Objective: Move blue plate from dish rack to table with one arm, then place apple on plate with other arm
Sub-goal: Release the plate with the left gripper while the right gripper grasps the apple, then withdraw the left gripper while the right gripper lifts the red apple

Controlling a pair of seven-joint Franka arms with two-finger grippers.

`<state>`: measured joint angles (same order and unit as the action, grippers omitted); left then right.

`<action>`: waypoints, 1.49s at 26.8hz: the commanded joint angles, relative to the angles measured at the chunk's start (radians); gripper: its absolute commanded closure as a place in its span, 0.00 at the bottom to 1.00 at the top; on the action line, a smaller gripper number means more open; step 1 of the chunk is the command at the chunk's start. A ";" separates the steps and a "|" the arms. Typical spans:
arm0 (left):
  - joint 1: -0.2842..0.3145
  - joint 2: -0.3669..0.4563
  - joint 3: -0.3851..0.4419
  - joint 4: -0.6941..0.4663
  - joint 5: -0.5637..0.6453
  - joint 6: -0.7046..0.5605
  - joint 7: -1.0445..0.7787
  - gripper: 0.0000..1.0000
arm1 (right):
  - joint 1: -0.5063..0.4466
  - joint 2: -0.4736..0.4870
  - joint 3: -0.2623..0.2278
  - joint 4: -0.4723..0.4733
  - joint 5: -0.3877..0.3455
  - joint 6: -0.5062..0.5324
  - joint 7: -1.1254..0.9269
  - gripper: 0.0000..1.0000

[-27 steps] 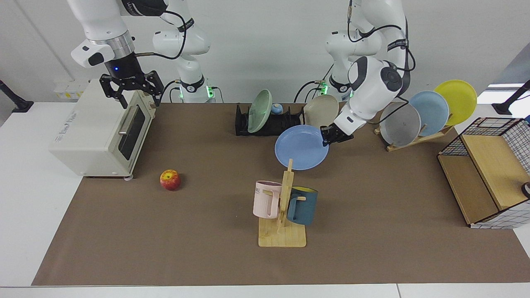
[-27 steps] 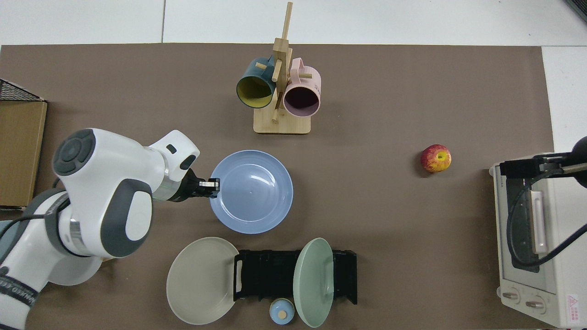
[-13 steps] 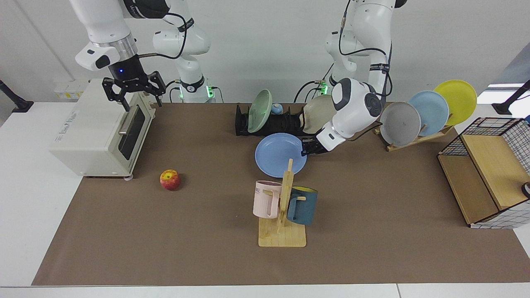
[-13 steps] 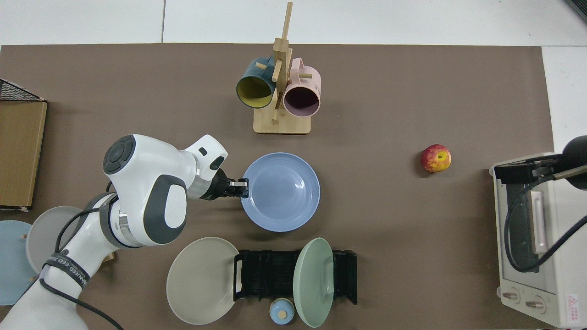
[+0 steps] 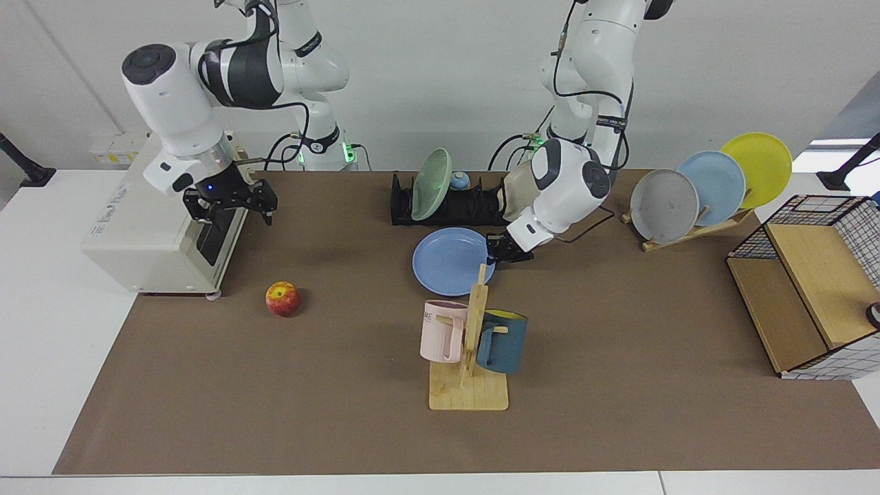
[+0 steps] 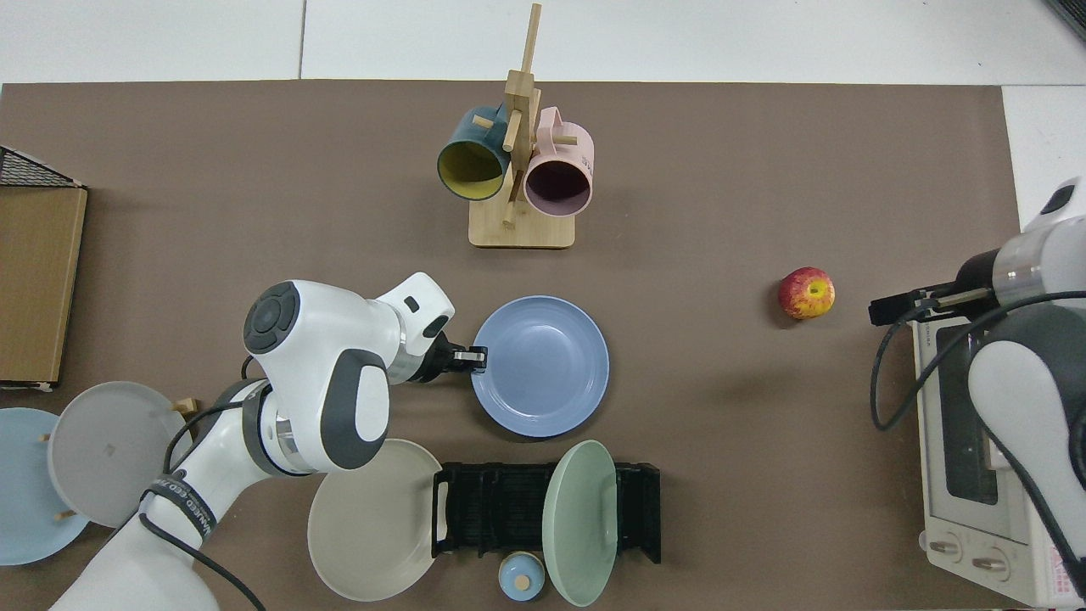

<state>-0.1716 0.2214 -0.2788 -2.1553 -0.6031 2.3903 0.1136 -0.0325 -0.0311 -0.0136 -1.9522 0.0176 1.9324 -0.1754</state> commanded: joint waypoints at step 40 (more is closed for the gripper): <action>0.231 -0.267 0.066 0.538 0.593 -0.818 -0.319 0.00 | 0.023 0.349 0.014 -0.059 0.105 0.451 -0.151 0.00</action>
<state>0.0279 -0.0318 -0.2076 -1.5980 0.0142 1.5911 -0.1970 -0.0071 0.3007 -0.0064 -2.0215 0.0987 2.3638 -0.2961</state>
